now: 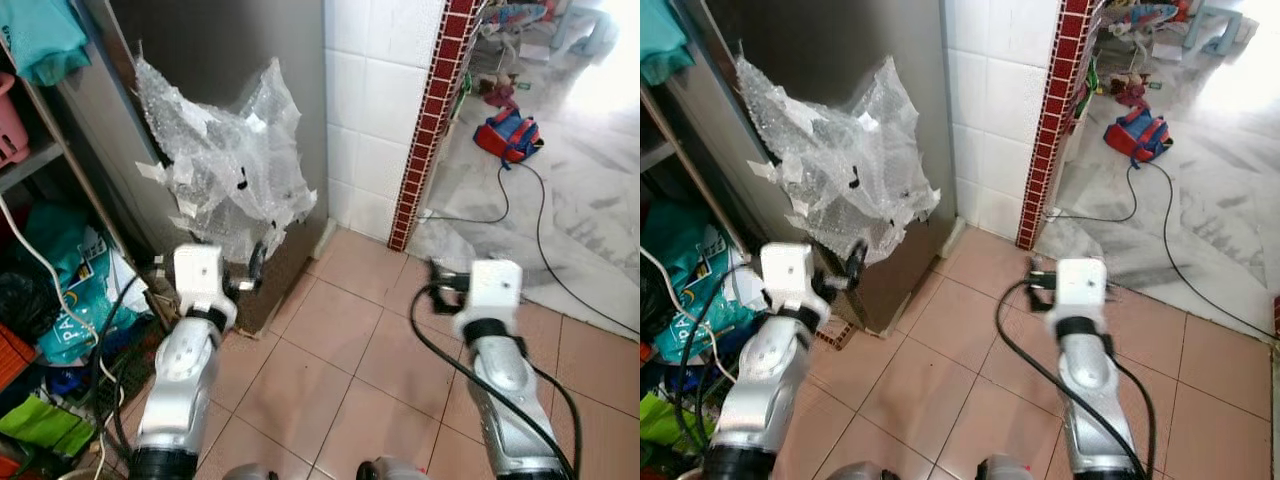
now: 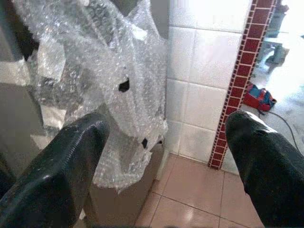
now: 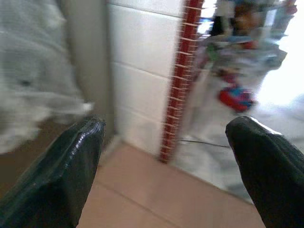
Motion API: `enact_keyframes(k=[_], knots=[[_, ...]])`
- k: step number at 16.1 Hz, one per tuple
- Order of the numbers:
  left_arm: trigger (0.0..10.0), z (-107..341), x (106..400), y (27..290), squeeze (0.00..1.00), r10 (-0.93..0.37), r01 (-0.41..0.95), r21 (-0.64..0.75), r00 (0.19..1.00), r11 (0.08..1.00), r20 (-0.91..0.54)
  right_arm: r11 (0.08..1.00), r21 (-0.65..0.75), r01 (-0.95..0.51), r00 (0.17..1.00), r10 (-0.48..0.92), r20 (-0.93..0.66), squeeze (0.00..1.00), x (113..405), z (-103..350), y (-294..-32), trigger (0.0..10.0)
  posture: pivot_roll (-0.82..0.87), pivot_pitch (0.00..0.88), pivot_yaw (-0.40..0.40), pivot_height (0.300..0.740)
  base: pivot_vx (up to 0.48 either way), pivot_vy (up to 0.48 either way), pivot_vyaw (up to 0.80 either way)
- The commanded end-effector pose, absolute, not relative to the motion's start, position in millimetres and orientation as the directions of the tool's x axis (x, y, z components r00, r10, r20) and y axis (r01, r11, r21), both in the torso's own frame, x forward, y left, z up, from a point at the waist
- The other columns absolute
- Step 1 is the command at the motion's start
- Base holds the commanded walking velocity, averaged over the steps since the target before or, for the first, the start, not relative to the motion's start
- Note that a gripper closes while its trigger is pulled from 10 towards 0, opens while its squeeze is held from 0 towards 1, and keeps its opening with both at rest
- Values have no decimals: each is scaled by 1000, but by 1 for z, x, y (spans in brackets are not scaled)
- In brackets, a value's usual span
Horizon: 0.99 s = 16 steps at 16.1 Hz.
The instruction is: Restocking fridge
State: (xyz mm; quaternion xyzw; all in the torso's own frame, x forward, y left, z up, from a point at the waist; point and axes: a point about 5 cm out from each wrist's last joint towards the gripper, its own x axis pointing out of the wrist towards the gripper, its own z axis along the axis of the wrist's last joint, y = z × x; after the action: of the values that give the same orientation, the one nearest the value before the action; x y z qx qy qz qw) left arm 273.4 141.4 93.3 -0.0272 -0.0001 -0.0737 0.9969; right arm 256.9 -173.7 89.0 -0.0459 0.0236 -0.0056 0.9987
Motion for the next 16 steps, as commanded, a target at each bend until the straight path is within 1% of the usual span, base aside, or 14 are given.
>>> enact_keyframes(k=[1, 2, 3, 5, 7, 9, 12, 16], knots=[[10000, 93, 273, 145, 0, -155, 155, -39, 988, 987, -2, 998, -56, -19, 1000, 18, -11, 0, 258, 95, -167, 10000, -25, 0, 60, 740, 0, 0, 0], [10000, 94, 272, 148, 0, -144, 143, -47, 990, 989, -2, 998, -57, -16, 1000, 17, 16, 0, 259, 100, -166, 10000, -21, 0, 73, 740, 304, 0, 0], [10000, 94, 270, 151, 0, -131, 130, -58, 991, 990, -8, 999, -49, -3, 1000, 4, 10, 0, 260, 102, -166, 10000, -20, 0, 72, 740, 304, 0, 0], [10000, 85, 262, 153, 0, -120, 116, -76, 992, 990, -48, 999, -40, 13, 1000, -14, -5, 0, 260, 101, -171, 10000, -12, 0, 70, 740, 338, 0, -800], [10000, 84, 257, 153, 0, -120, 116, -73, 991, 991, -58, 999, -35, 27, 1000, -27, -7, 0, 258, 100, -173, 10000, -5, 11, 70, 740, 364, 0, -800], [10000, 86, 259, 156, 0, -103, 99, -73, 993, 992, -55, 999, -32, 29, 1000, -29, -11, 0, 254, 97, -174, 10000, 10, 0, 56, 740, 448, 0, -800], [10000, 89, 261, 160, 0, -92, 88, -66, 994, 994, -53, 999, -33, 13, 1000, -13, -2, 0, 259, 100, -172, 10000, 10, 3, 45, 740, 446, 0, -800], [10000, 90, 263, 155, 0, -113, 109, -69, 992, 992, -50, 999, -36, 17, 1000, -16, 8, 0, 259, 101, -173, 10000, 7, 6, 43, 740, 422, 0, -800]])
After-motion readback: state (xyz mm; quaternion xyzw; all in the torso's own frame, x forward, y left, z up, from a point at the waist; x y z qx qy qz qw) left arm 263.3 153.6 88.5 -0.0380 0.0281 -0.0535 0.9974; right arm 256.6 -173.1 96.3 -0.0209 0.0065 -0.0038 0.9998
